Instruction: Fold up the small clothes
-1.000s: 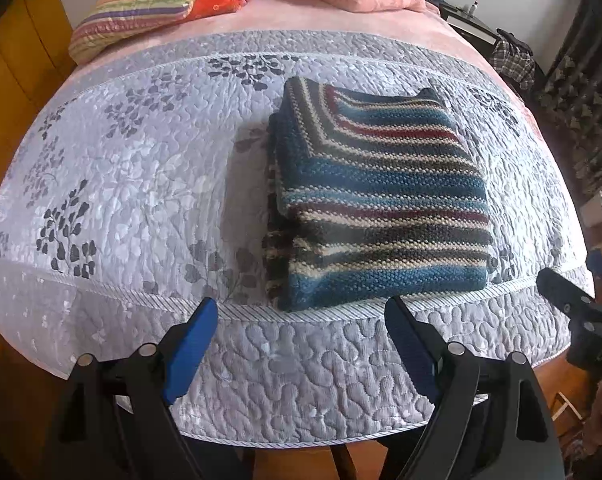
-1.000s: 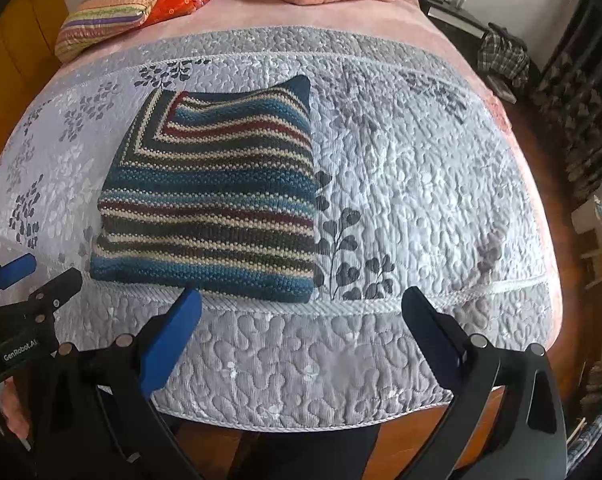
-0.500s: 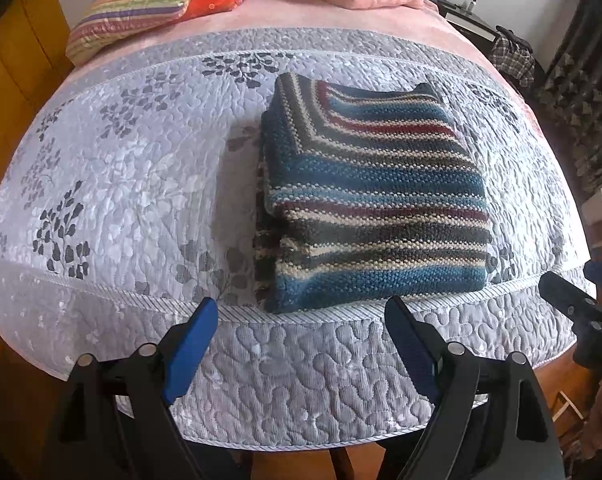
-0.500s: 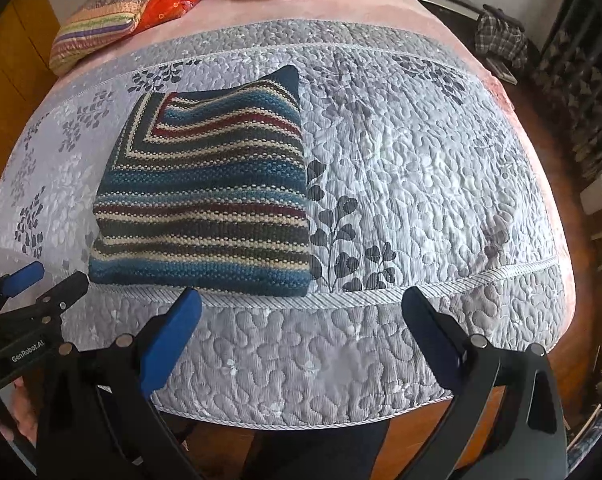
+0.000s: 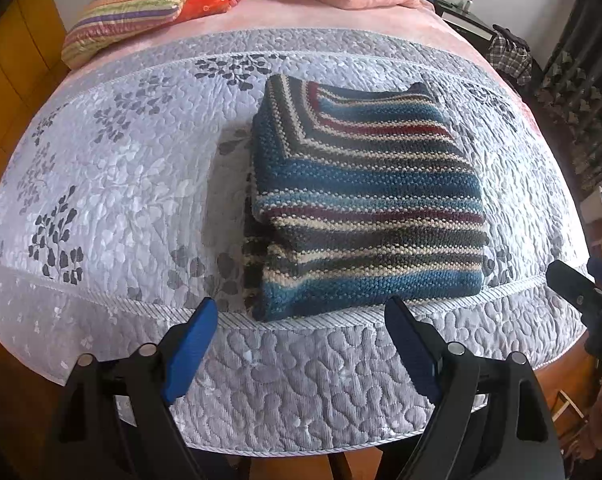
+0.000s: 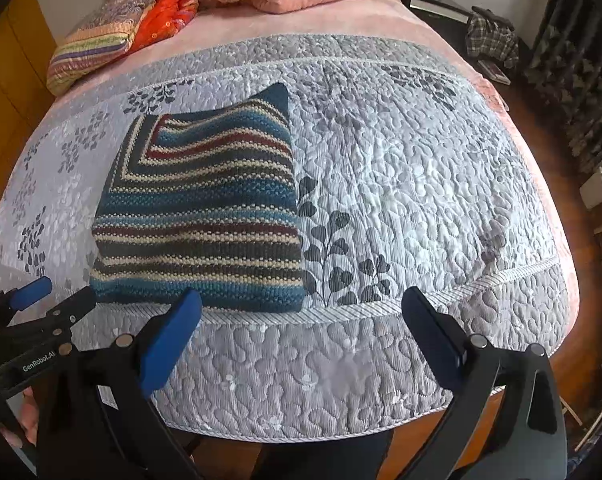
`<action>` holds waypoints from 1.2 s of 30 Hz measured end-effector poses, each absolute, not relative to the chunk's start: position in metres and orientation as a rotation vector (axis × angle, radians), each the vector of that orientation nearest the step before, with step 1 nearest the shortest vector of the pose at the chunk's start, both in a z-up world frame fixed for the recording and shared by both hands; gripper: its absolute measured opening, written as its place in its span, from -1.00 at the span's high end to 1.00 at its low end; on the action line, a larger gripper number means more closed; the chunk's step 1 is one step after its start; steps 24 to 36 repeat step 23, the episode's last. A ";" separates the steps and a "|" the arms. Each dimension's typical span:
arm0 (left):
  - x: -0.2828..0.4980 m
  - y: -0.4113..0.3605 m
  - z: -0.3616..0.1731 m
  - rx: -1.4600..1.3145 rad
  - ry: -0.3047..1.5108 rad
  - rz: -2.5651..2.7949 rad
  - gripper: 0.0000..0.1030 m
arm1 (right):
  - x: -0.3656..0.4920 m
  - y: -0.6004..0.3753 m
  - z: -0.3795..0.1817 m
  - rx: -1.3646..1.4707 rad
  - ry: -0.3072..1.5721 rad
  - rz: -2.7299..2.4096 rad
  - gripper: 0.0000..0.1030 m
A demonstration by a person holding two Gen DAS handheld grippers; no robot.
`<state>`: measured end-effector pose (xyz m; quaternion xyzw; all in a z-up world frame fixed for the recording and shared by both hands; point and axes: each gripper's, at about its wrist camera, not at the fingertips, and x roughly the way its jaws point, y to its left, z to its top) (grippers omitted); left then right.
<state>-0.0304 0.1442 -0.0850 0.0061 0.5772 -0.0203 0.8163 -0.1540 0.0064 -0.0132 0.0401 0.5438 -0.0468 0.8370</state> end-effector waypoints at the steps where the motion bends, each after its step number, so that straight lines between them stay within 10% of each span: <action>1: -0.030 0.144 -0.085 0.014 1.231 -0.044 -0.66 | -0.155 0.006 -0.012 0.088 1.141 -0.096 -0.94; 36: -0.027 0.140 -0.087 0.015 1.234 -0.053 -0.66 | -0.150 0.003 -0.018 0.094 1.156 -0.097 -0.94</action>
